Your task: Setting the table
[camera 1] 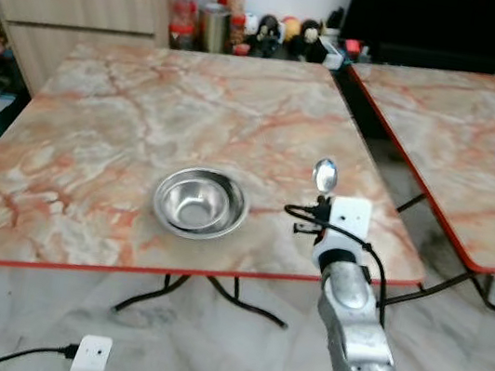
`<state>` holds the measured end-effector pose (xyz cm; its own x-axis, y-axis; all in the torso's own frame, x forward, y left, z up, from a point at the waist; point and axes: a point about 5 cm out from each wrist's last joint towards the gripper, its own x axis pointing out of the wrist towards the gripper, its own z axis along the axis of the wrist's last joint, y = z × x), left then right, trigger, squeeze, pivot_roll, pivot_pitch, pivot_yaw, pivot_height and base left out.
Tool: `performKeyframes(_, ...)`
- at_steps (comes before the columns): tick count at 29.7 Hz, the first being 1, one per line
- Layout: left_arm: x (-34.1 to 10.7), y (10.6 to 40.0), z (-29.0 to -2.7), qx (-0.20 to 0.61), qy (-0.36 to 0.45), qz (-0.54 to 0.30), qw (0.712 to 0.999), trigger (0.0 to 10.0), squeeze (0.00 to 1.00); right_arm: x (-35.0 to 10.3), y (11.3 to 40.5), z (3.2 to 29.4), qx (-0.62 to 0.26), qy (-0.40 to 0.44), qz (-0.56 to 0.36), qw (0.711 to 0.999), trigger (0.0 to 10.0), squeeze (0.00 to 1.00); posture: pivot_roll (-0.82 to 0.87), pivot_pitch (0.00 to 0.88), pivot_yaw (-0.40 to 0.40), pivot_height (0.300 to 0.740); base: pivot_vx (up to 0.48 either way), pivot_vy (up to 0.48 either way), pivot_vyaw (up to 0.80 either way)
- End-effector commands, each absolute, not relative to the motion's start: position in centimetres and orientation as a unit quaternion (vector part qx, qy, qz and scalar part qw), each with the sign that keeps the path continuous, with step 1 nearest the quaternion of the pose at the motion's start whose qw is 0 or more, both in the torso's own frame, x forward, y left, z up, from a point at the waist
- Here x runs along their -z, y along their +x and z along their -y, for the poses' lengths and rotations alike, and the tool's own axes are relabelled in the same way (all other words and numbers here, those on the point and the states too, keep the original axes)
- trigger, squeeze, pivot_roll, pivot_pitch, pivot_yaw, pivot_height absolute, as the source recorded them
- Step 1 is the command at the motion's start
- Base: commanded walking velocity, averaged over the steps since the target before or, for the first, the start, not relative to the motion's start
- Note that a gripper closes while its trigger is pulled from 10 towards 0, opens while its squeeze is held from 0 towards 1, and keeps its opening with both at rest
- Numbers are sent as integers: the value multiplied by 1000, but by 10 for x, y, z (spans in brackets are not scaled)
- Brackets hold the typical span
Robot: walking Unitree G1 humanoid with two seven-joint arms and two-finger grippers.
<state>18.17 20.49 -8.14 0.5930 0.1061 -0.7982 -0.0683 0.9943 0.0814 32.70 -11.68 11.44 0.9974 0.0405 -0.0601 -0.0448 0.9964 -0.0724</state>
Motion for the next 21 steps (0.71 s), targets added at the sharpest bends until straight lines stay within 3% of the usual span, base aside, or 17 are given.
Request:
performKeyframes(1,83,178,-207,-56,22,-455,888,10000,0,-118,328,112,-28,-31,-23,999,10000,0,-84,22,7,740,315,0,0)
performKeyframes(10,83,179,-206,-56,21,-455,889,10000,0,-117,328,114,-29,-34,-26,999,10000,0,-84,21,6,740,299,0,0)
performKeyframes(21,83,178,-206,-58,23,-457,887,10000,0,-109,327,114,-29,-37,-46,998,10000,0,-83,22,4,740,0,0,0)
